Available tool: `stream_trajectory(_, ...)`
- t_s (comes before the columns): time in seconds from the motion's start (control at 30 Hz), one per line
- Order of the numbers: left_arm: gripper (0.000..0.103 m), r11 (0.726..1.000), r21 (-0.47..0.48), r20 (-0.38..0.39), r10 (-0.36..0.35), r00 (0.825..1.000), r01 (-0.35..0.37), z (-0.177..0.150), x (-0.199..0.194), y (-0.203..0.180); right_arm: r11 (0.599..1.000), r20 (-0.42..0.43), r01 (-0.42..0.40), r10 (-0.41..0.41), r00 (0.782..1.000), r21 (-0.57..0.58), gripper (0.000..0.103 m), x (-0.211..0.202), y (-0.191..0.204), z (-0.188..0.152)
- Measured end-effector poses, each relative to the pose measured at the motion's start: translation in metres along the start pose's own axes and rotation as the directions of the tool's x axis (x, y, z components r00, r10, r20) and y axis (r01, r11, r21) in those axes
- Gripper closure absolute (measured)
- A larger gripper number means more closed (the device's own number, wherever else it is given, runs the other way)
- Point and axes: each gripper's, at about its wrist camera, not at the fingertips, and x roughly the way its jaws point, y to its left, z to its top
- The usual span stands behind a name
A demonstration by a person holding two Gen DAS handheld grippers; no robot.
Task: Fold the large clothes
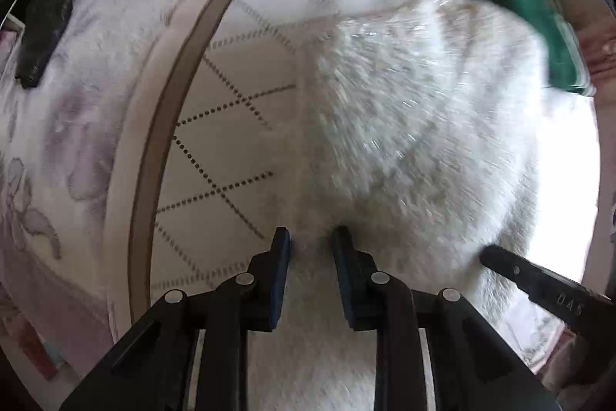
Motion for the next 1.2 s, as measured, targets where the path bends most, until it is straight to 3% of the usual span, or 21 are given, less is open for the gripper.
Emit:
stream_trajectory(0.17, 0.070, 1.000, 0.003, 0.000, -0.031, 1.000, 0.031, 0.003, 0.013, 0.010, 0.996, -0.082, 0.093, -0.094, 0.992, -0.017, 0.103, 0.038, -0.001, 0.016)
stream_trajectory(0.27, 0.074, 1.000, 0.002, 0.011, -0.030, 0.999, 0.030, -0.003, -0.016, 0.011, 0.982, -0.111, 0.167, -0.176, 0.978, -0.088, 0.103, 0.035, 0.025, 0.028)
stream_trajectory(0.3, 0.076, 0.999, 0.007, 0.028, -0.041, 0.999, 0.041, -0.004, -0.032, 0.014, 0.985, -0.122, 0.155, -0.163, 0.979, -0.072, 0.103, 0.028, 0.024, 0.029)
stream_trajectory(0.4, 0.075, 0.987, 0.004, 0.075, -0.163, 0.984, 0.164, -0.002, -0.063, 0.009, 0.999, -0.088, -0.001, -0.003, 0.996, -0.038, 0.103, -0.012, 0.020, 0.029)
stream_trajectory(0.47, 0.075, 0.981, -0.002, 0.030, -0.193, 0.981, 0.193, 0.003, -0.042, 0.007, 0.995, -0.086, -0.088, 0.085, 0.993, -0.038, 0.103, -0.028, 0.013, 0.030)
stream_trajectory(0.53, 0.072, 0.987, -0.023, -0.025, -0.162, 0.986, 0.161, 0.005, -0.003, 0.008, 0.988, -0.145, -0.155, 0.150, 0.978, -0.023, 0.103, -0.013, 0.013, 0.032)
stream_trajectory(0.6, 0.071, 0.985, -0.037, -0.036, -0.172, 0.984, 0.171, 0.015, 0.017, 0.013, 0.995, -0.197, -0.103, 0.098, 0.975, -0.011, 0.103, 0.019, 0.007, 0.031)
stream_trajectory(0.77, 0.071, 0.984, -0.011, -0.019, -0.177, 0.984, 0.177, 0.020, 0.010, 0.013, 0.999, -0.179, 0.001, -0.008, 0.984, -0.038, 0.103, 0.043, 0.015, 0.033)
stream_trajectory(0.87, 0.071, 0.976, -0.009, 0.006, -0.217, 0.976, 0.217, -0.002, -0.033, 0.024, 0.997, -0.168, -0.061, 0.055, 0.984, -0.035, 0.103, 0.030, 0.009, 0.023)
stream_trajectory(0.93, 0.072, 0.968, -0.017, 0.032, -0.249, 0.968, 0.250, -0.018, -0.064, 0.037, 0.991, -0.163, -0.128, 0.122, 0.979, -0.026, 0.088, 0.006, -0.006, 0.005)
stream_trajectory(1.0, 0.067, 0.952, -0.020, 0.051, -0.303, 0.952, 0.304, -0.043, -0.095, 0.057, 0.983, -0.139, -0.183, 0.180, 0.974, -0.015, 0.048, -0.025, -0.024, -0.018)
stream_trajectory(1.03, 0.065, 0.952, -0.026, 0.051, -0.304, 0.951, 0.306, -0.054, -0.100, 0.065, 0.981, -0.116, -0.194, 0.191, 0.975, -0.017, 0.040, -0.042, -0.036, -0.034)
stream_trajectory(1.1, 0.063, 0.954, -0.043, 0.032, -0.297, 0.954, 0.298, -0.084, -0.108, 0.084, 0.981, -0.095, -0.194, 0.192, 0.977, -0.015, 0.035, -0.061, -0.061, -0.069)
stream_trajectory(1.17, 0.062, 0.963, -0.077, -0.034, -0.261, 0.965, 0.258, -0.121, -0.095, 0.093, 0.987, -0.125, -0.162, 0.163, 0.979, 0.016, 0.035, -0.065, -0.081, -0.114)
stream_trajectory(1.2, 0.062, 0.965, -0.098, -0.076, -0.253, 0.965, 0.245, -0.138, -0.085, 0.100, 0.988, -0.139, -0.148, 0.151, 0.979, 0.031, 0.035, -0.062, -0.084, -0.120)
